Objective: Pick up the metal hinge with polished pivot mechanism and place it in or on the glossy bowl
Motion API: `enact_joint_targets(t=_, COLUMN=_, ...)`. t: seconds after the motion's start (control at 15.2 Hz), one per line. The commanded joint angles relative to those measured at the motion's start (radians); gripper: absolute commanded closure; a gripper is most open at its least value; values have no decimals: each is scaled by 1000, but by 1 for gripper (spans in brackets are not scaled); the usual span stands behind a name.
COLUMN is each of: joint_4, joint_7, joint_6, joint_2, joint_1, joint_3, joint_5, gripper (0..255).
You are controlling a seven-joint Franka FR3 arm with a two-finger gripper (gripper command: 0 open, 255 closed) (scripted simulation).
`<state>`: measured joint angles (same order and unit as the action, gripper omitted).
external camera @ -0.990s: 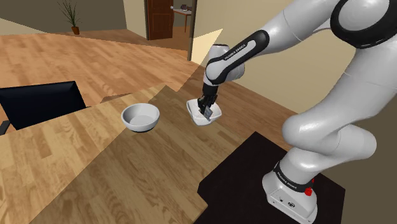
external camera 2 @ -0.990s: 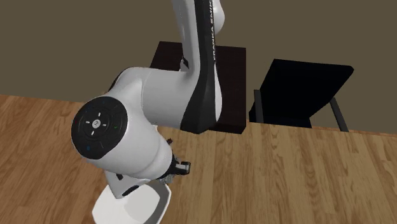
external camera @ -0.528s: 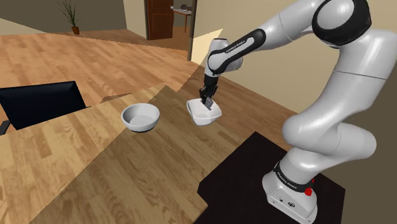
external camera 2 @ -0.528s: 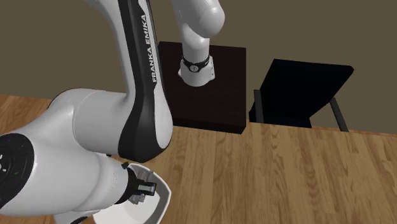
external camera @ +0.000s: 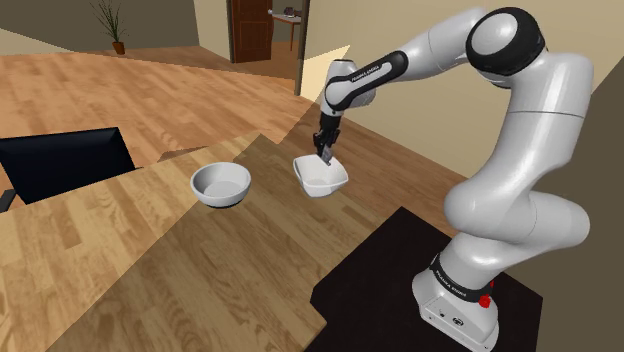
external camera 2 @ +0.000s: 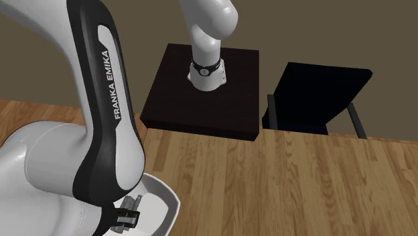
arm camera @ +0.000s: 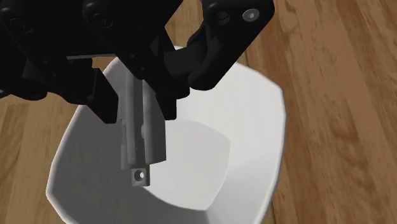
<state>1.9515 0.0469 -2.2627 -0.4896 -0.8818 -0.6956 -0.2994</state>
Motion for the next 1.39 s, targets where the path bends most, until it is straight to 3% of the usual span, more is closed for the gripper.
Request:
enact_joint_targets(t=0.0, joint_4=-2, joint_7=-6, joint_6=-16, joint_2=-21, joint_1=8, joint_3=12, joint_5=-15, gripper=255)
enact_joint_targets(t=0.59, joint_4=1, joint_7=-41, joint_6=-101, joint_2=-113, joint_1=51, joint_3=69, joint_5=-82, gripper=255)
enact_joint_targets(t=1.12, joint_4=1, joint_7=-41, joint_6=-101, joint_2=-112, joint_1=51, joint_3=69, joint_5=-82, gripper=255)
enact_joint_targets(t=1.19, joint_4=1, joint_7=-41, joint_6=-101, joint_2=-112, joint_1=51, joint_3=69, joint_5=-82, gripper=0)
enact_joint_targets(t=1.32, joint_4=1, joint_7=-41, joint_6=-101, joint_2=-112, joint_1=51, joint_3=69, joint_5=-82, gripper=0)
